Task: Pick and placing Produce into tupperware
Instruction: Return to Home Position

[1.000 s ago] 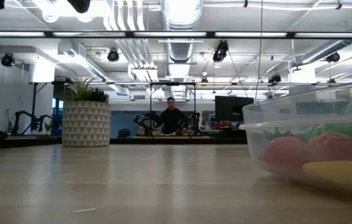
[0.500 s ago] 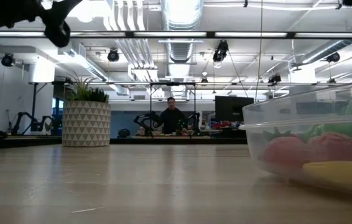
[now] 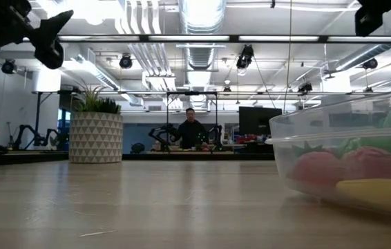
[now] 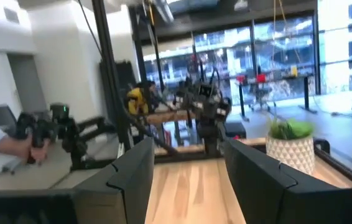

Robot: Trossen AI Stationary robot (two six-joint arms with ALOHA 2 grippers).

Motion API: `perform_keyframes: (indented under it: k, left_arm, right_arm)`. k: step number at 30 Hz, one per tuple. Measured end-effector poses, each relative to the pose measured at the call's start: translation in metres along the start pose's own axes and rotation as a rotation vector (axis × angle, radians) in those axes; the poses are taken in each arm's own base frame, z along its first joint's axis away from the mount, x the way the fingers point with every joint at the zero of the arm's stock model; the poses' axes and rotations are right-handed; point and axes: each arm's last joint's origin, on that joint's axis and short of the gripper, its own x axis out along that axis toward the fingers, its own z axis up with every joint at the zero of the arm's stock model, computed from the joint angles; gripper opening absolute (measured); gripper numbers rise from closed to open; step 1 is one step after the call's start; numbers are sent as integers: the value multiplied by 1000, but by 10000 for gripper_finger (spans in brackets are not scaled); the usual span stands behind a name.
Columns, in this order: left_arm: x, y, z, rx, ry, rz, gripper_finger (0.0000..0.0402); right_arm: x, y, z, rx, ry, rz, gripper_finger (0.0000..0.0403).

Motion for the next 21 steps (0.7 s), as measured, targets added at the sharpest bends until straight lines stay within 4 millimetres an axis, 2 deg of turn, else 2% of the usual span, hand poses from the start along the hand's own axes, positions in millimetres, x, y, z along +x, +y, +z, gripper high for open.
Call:
perform_keyframes:
  k: [9, 17, 21]
  left_arm:
    - [0, 3, -8, -114, 78, 39, 199]
    - [-1, 4, -9, -120, 81, 41, 199]
    - [-1, 4, -9, -121, 84, 43, 199]
  right_arm:
    - [17, -12, -41, 21, -48, -1, 187]
    - [24, -22, -80, 28, -40, -10, 187]
    - [25, -24, -91, 40, -24, -13, 187]
